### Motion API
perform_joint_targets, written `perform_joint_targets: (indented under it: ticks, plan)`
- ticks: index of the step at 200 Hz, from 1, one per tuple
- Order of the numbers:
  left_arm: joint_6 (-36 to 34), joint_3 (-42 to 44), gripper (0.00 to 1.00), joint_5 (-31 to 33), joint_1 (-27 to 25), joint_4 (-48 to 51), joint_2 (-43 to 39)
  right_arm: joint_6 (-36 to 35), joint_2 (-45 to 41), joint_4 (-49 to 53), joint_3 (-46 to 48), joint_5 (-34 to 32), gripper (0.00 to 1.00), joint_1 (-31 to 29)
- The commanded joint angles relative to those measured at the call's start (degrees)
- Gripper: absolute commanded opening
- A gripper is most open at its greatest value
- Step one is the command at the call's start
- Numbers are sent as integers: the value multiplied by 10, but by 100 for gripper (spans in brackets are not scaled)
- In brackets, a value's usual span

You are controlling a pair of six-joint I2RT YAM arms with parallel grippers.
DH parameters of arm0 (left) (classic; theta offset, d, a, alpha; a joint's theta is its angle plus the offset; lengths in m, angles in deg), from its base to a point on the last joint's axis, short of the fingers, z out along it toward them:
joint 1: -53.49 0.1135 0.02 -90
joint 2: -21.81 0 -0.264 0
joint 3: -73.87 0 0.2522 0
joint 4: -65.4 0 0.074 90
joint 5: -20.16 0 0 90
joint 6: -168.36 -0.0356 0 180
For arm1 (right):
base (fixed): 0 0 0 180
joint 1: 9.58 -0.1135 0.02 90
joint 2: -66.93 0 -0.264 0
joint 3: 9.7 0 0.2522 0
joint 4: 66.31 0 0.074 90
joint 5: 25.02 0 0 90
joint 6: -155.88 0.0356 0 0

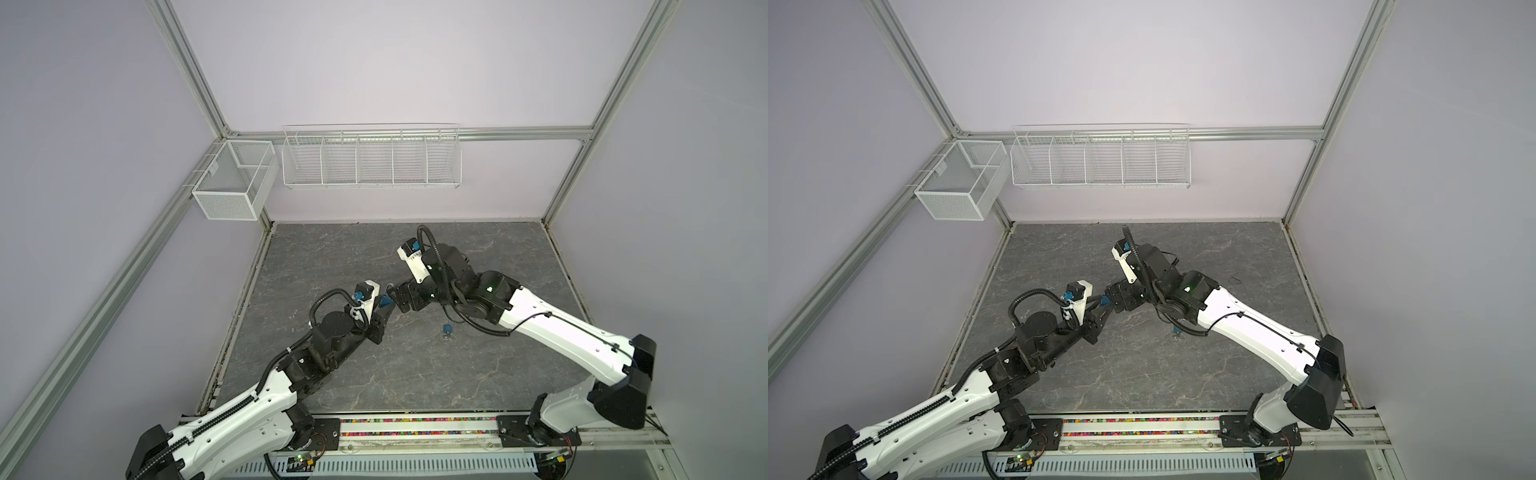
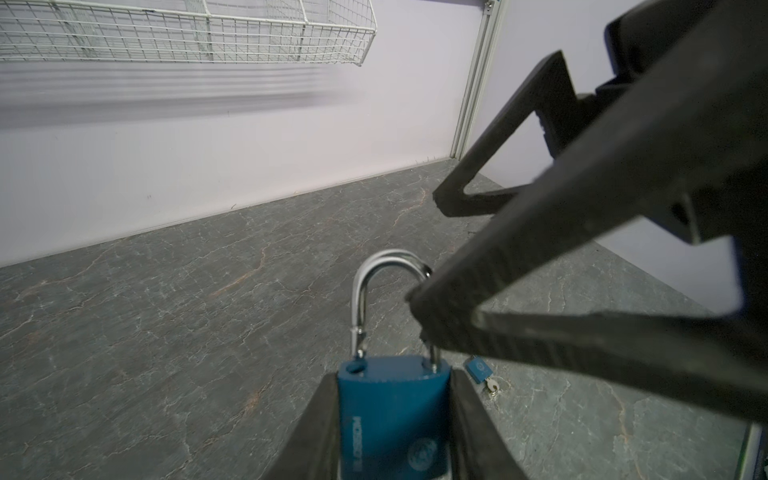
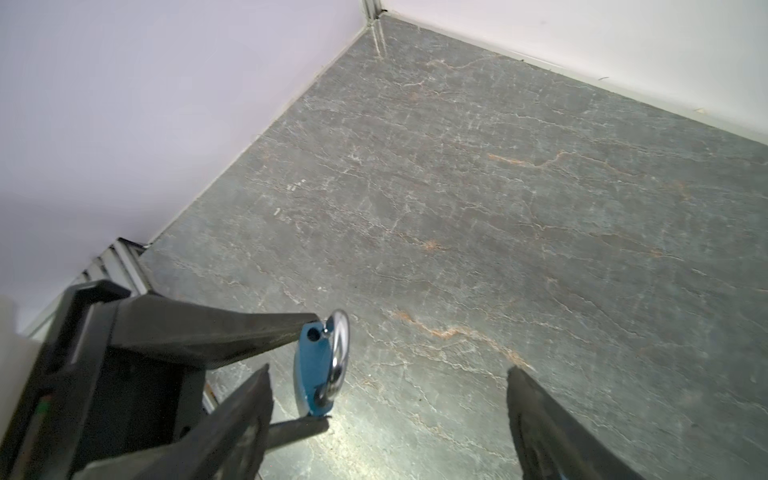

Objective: Unlock with the key

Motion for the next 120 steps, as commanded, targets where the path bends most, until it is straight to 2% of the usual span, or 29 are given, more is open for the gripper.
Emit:
perform_joint_targets:
  ticks: [1, 13, 67, 120]
  plan:
    - [-23, 5, 0, 14, -4, -42, 2, -27, 17, 50, -36, -60, 90, 7]
    - [-24, 9, 0, 15, -5, -46, 0, -26, 28, 61, -48, -68, 90, 13]
    - [-22, 19, 0, 23, -6, -47, -5, -61, 80, 110, -112, -31, 90, 20]
    - [-21, 23, 0, 31, -6, -53, -3, -85, 121, 147, -162, -39, 91, 21]
